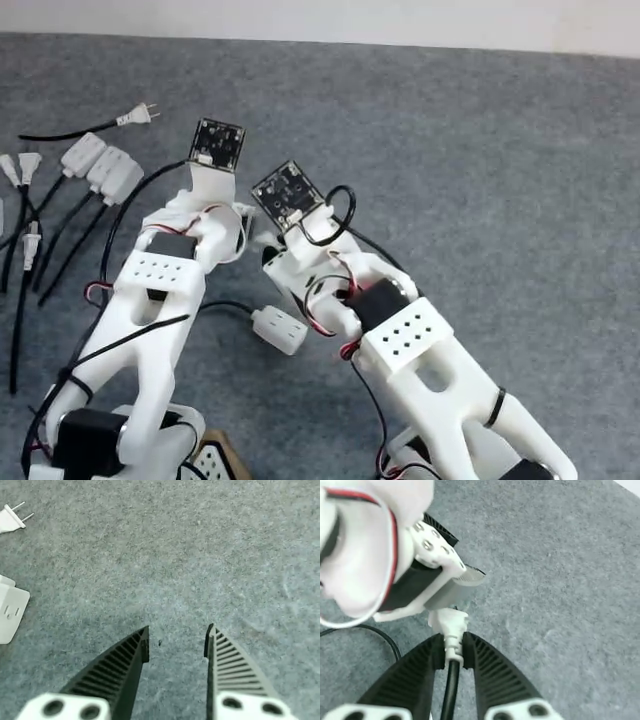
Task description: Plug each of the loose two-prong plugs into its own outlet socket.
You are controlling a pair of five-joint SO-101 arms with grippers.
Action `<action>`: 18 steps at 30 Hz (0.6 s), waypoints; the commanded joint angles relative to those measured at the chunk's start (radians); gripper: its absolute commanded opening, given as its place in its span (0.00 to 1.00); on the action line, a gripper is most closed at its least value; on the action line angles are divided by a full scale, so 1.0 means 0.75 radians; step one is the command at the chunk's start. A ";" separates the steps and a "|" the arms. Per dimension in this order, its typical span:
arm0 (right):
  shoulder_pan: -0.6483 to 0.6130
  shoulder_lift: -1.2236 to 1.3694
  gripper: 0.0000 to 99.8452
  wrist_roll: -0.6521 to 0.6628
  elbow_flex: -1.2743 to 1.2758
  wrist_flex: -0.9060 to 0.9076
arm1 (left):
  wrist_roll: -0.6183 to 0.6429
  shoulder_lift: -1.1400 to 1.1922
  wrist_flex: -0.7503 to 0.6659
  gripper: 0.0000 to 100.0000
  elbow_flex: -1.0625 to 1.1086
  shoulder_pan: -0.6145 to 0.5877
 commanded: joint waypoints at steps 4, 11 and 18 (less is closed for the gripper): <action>0.036 -0.073 0.01 0.076 -0.111 0.159 | 0.010 0.005 0.010 0.20 -0.114 -0.148; -0.015 -0.026 0.01 0.295 -0.470 0.627 | 0.004 0.005 -0.082 0.20 -0.136 -0.369; -0.130 0.377 0.01 0.784 -0.958 1.190 | -0.031 0.005 -0.086 0.20 -0.060 -0.457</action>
